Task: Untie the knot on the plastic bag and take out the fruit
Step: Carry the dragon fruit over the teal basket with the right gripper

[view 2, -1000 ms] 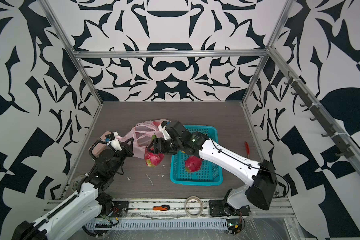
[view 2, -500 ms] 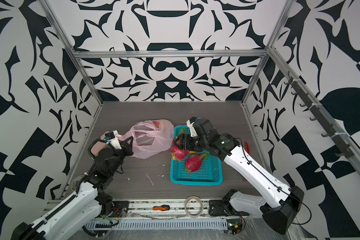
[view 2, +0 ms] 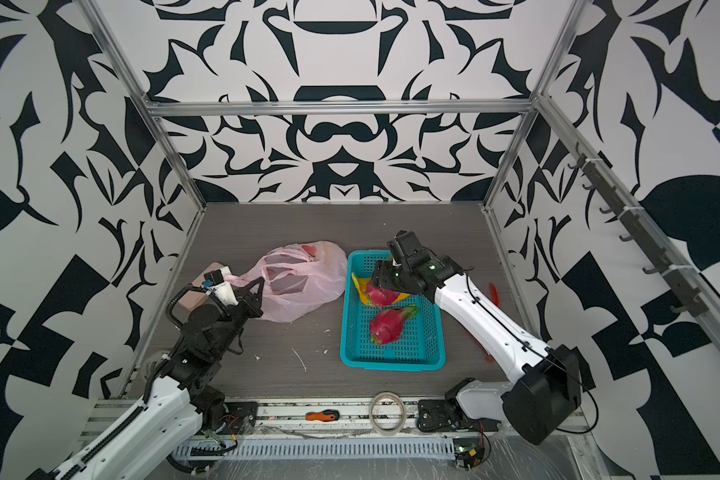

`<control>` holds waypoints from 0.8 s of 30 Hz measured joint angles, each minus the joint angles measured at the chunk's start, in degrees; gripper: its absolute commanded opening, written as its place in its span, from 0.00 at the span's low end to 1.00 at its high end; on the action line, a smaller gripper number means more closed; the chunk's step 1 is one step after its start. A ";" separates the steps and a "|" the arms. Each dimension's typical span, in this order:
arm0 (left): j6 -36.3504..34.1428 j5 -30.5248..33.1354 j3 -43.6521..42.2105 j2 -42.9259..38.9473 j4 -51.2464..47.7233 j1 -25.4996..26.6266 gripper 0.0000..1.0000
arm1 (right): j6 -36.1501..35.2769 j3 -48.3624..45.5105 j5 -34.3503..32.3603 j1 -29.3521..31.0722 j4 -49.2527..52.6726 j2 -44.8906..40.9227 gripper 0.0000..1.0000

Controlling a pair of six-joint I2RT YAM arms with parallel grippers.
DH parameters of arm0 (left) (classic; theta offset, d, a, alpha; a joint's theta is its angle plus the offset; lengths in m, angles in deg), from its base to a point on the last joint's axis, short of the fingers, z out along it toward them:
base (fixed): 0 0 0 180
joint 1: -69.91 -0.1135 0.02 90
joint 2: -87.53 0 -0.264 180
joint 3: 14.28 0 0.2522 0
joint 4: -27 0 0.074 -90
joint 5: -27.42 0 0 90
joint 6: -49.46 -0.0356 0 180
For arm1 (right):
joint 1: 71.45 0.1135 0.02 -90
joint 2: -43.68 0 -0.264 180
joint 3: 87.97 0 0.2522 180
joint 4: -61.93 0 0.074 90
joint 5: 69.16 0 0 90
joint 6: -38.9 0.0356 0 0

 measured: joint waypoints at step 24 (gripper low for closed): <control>0.85 -1.31 -1.29 -2.45 -0.52 0.00 0.00 | 6.10 -4.02 -8.79 -2.84 -11.52 8.66 0.15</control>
